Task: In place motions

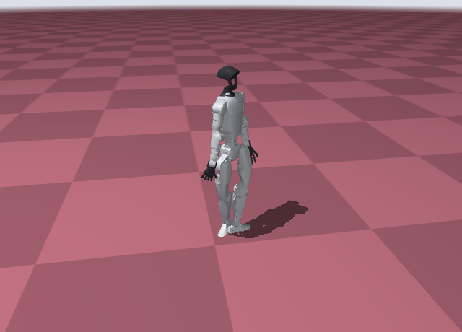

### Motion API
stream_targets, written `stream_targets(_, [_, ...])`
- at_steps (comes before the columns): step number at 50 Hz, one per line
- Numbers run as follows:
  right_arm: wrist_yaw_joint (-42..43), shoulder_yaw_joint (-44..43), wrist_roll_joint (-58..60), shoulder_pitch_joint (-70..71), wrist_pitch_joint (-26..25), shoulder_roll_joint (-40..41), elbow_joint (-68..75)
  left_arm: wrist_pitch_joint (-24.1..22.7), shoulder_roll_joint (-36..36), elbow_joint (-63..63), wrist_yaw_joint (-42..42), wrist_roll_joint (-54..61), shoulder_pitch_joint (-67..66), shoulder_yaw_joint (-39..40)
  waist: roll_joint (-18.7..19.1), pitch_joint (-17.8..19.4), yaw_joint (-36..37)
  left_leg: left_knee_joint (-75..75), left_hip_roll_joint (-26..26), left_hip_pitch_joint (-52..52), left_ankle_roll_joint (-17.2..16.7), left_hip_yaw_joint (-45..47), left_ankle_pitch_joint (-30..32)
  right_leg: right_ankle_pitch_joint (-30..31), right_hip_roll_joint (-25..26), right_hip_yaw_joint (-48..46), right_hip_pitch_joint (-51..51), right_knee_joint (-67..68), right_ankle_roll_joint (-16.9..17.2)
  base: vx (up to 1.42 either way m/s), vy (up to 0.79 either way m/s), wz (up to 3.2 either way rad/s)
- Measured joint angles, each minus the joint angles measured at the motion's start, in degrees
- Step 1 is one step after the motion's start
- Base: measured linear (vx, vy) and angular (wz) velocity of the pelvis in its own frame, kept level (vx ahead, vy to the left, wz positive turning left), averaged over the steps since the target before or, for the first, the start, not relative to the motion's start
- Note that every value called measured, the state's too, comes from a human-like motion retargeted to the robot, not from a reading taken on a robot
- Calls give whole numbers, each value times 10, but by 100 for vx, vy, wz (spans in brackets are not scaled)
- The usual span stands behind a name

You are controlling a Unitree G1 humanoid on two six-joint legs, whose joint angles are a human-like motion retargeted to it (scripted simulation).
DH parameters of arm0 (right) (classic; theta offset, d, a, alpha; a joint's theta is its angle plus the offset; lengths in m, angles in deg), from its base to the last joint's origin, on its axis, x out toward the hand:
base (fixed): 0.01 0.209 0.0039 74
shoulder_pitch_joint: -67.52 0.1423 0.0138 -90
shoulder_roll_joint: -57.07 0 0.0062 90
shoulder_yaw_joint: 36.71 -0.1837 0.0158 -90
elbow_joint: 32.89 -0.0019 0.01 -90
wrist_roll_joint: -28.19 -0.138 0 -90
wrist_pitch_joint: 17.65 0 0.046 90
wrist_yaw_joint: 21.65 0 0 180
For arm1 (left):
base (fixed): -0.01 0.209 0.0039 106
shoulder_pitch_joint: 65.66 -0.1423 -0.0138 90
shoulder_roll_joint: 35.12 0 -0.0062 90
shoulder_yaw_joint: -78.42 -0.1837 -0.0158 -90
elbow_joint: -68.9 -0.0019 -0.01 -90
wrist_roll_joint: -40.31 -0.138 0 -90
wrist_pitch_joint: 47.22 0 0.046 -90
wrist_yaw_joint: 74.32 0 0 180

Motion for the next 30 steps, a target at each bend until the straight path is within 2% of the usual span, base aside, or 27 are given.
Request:
stream_targets(2, [-3, 1, 12, 6, -3, 0, -8, 1, -2, -12, -2, 3, -10, 14, -4, -5, 3, 0, -8, -25, 2, -70, 9, 10, 8, -21, 13, -8, 7, 15, 22, 179])
stream_targets(4, [-2, 5, 14, 11, 0, 1, -17, 3, -4, -23, -8, 6, -23, 27, -4, -10, 13, -7, -14, -32, 6, -101, 13, 15, 15, -12, 19, -8, 10, 22, 34, 121])
stream_targets(9, [-21, 21, 31, 27, 16, 15, -45, 9, -2, -41, -9, 5, -62, 70, -4, -23, 26, -19, -11, -23, -13, -128, 10, 41, 24, 15, 39, 7, 5, 22, 25, 60])
stream_targets(11, [-25, 26, 42, 28, 22, 25, -53, 15, 4, -57, -11, 4, -75, 83, 5, -36, 11, -22, -1, -24, -21, -151, 12, 64, 33, 22, 47, 22, -9, 31, 13, 96])
stream_targets(13, [-30, 38, 46, 26, 32, 34, -63, 21, 13, -77, -12, 5, -79, 93, 23, -45, -14, -25, 20, -21, -33, -166, 14, 94, 43, 49, 51, 56, -36, 27, 0, 121])
stream_targets(17, [-31, 55, 43, 23, 41, 39, -75, 36, 29, -94, -3, -1, -63, 86, 78, -31, -83, -10, 88, -17, -57, -221, 16, 139, 44, 143, 33, 184, -108, 19, 5, 179])
stream_targets(19, [-29, 59, 35, 25, 42, 38, -71, 46, 36, -85, 11, -15, -43, 74, 95, -11, -124, 6, 114, -26, -61, -264, 16, 121, 28, 217, -5, 274, -107, 10, -3, 226])
stream_targets(22, [-28, 58, 24, 22, 42, 34, -59, 55, 43, -57, 34, -36, -13, 48, 94, 11, -152, 11, 117, -36, -50, -315, 21, 95, 22, 321, -70, 337, -95, 7, -7, 180])
stream_targets(25, [-19, 52, 21, 17, 37, 30, -44, 55, 45, -26, 54, -50, 11, 23, 82, 23, -145, 7, 114, -32, -40, -327, 24, 78, 13, 373, -94, 332, -111, 8, -8, 108])
stream_targets(30, [-5, 41, 24, 8, 31, 24, -32, 49, 36, 0, 69, -53, 29, 0, 67, 28, -151, -16, 92, -33, -24, -363, 38, 45, 54, 549, -168, 298, -106, 7, -7, 102])
